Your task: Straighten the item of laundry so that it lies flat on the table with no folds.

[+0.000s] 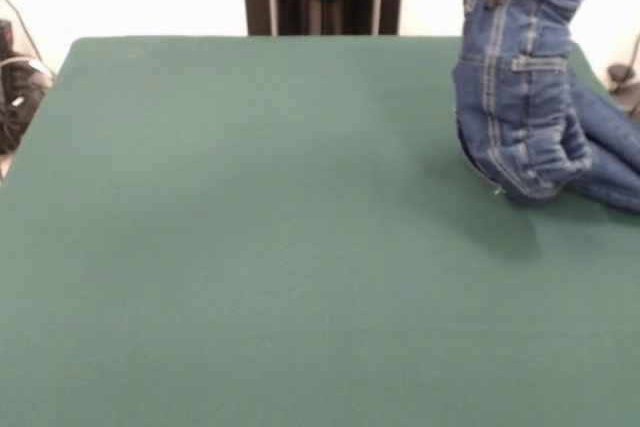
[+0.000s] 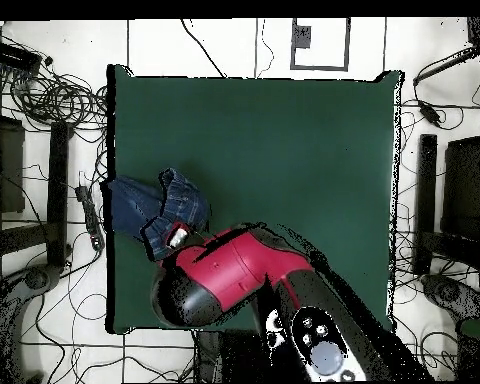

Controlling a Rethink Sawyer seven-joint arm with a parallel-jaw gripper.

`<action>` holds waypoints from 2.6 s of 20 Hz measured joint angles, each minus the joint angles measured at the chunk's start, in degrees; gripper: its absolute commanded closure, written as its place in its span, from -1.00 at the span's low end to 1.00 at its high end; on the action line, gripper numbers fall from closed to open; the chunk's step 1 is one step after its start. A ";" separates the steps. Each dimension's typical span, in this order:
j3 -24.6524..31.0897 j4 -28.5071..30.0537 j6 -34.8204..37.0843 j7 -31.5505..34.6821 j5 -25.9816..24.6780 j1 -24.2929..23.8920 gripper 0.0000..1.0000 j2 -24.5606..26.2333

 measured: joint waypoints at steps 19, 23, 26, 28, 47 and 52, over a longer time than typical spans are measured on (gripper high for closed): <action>14.30 6.89 -0.02 0.00 -0.36 -14.78 1.00 -4.76; 15.86 6.89 -0.01 0.00 -1.28 -14.79 1.00 -4.77; 16.96 6.88 -0.01 -0.01 -2.33 -14.77 -1.00 -4.78; 17.20 6.87 -0.01 -0.01 -2.61 -14.73 -1.00 -4.79; 16.29 6.16 1.01 -0.01 -6.49 -8.73 -1.00 -4.83; 13.27 4.65 3.60 -0.01 -5.87 1.10 -1.00 -4.34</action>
